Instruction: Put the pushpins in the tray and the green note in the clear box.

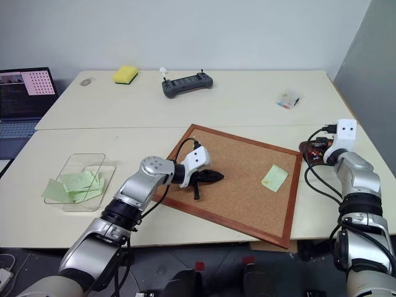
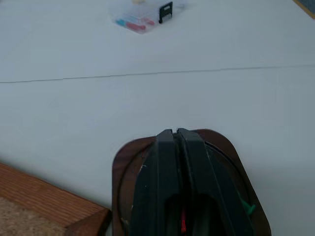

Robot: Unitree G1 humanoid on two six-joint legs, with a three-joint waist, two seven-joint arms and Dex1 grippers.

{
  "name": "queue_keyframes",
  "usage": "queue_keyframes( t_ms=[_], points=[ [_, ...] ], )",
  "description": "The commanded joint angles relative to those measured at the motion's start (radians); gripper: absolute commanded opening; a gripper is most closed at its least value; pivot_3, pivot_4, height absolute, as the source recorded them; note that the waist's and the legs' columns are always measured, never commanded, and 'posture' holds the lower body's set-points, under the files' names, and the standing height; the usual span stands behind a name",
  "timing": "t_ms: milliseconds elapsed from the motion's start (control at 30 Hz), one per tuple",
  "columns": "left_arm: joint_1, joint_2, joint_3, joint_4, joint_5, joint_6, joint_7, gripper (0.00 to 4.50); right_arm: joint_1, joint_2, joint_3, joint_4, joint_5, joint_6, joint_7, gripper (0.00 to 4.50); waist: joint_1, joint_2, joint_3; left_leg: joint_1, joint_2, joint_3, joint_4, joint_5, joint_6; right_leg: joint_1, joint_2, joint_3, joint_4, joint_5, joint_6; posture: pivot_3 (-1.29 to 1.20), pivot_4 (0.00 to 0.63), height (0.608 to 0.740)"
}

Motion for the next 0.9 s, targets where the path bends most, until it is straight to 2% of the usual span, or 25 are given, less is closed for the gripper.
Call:
queue_keyframes(
  t_ms=[33,100,167,200,533,667,767,900],
  points=[
    [0.03,0.024,-0.02,0.024,0.033,0.032,0.001,0.0,-0.045,-0.006,-0.028,0.032,0.006,-0.04,0.007,0.04,-0.002,0.0,0.0,0.0,0.0,0.0,0.0,0.0,0.0,0.0,0.0,0.0,0.0,0.0,0.0,0.0,0.15,0.74],
    [0.03,0.025,-0.02,0.024,0.033,0.033,0.002,0.0,-0.049,-0.005,-0.024,0.047,0.004,-0.053,0.014,0.04,-0.005,0.0,0.0,0.0,0.0,0.0,0.0,0.0,0.0,0.0,0.0,0.0,0.0,0.0,0.0,0.0,0.15,0.74],
    [0.032,0.025,-0.021,0.021,0.033,0.035,0.003,0.0,-0.051,-0.002,-0.023,0.057,0.004,-0.062,0.019,0.46,-0.006,0.0,0.0,0.0,0.0,0.0,0.0,0.0,0.0,0.0,0.0,0.0,0.0,0.0,0.0,0.0,0.15,0.74],
    [0.032,0.024,-0.021,0.02,0.033,0.036,0.004,0.0,-0.053,0.0,-0.023,0.061,0.005,-0.066,0.021,0.51,-0.006,0.0,0.0,0.0,0.0,0.0,0.0,0.0,0.0,0.0,0.0,0.0,0.0,0.0,0.0,0.0,0.15,0.74],
    [0.035,0.026,-0.023,0.009,0.033,0.041,0.001,0.0,-0.047,0.001,-0.023,0.066,0.005,-0.082,0.03,3.03,-0.008,0.0,0.0,0.0,0.0,0.0,0.0,0.0,0.0,0.0,0.0,0.0,0.0,0.0,0.0,0.0,0.15,0.74],
    [0.036,0.023,-0.026,0.01,0.033,0.038,0.003,0.0,-0.038,-0.007,-0.029,0.043,0.01,-0.086,0.039,3.81,-0.008,0.0,0.0,0.0,0.0,0.0,0.0,0.0,0.0,0.0,0.0,0.0,0.0,0.0,0.0,0.0,0.15,0.74],
    [0.035,0.021,-0.026,0.011,0.032,0.037,0.003,0.0,-0.008,-0.016,-0.014,-0.035,0.02,-0.088,0.099,4.37,-0.008,0.0,0.0,0.0,0.0,0.0,0.0,0.0,0.0,0.0,0.0,0.0,0.0,0.0,0.0,0.0,0.15,0.74],
    [0.034,0.018,-0.026,0.015,0.033,0.034,0.005,0.0,0.11,-0.023,0.013,-0.271,0.081,-0.028,0.259,4.47,-0.007,0.0,0.0,0.0,0.0,-0.001,0.0,0.0,0.0,0.0,0.0,-0.001,0.0,0.0,0.0,0.0,0.15,0.74]
  ],
)
